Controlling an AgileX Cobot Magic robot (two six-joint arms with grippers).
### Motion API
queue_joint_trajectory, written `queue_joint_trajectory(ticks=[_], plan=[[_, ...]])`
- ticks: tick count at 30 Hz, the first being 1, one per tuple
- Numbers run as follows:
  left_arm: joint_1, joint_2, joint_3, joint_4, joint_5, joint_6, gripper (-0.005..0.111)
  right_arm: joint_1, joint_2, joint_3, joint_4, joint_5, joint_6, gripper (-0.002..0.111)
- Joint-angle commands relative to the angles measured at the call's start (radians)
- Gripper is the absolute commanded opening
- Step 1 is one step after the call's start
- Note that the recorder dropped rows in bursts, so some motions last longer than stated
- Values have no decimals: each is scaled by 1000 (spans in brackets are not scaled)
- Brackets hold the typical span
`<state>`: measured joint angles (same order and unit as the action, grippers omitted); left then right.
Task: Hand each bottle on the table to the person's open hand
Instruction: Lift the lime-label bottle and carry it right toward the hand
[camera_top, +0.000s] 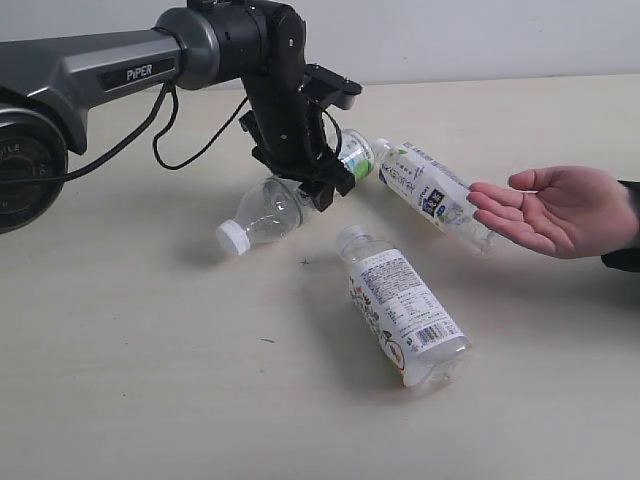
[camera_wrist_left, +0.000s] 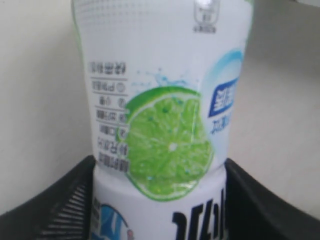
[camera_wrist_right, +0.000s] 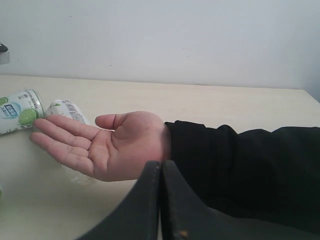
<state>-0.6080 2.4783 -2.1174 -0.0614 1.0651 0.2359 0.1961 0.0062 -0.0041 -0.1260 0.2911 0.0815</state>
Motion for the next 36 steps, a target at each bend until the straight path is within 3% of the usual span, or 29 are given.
queue_joint_trajectory(ticks=[1,9,21,25,29,33,36], plan=[[4,-6,-6,1,19,-22,39,2,-6,4,-7,-9,1,0],[16,-24,-6,17,67,-72,0,2,-6,4,-7,-9,1,0],[7,-190,-6,13,135,-214,0,2,-6,4,-7,-9,1,0],[7,-246,-6,-36,149,-284,0,2,-6,4,-7,-9,1,0],[1,-289,-3,-184,156,-302,0,2,-6,4,-7,-9,1,0],[-44,-305,-3,-299,145,-302,0,2,-6,4,-7,-9,1,0],[-110,-308,-3,-298,102,-351,0,2,-6,4,-7,-9,1,0]])
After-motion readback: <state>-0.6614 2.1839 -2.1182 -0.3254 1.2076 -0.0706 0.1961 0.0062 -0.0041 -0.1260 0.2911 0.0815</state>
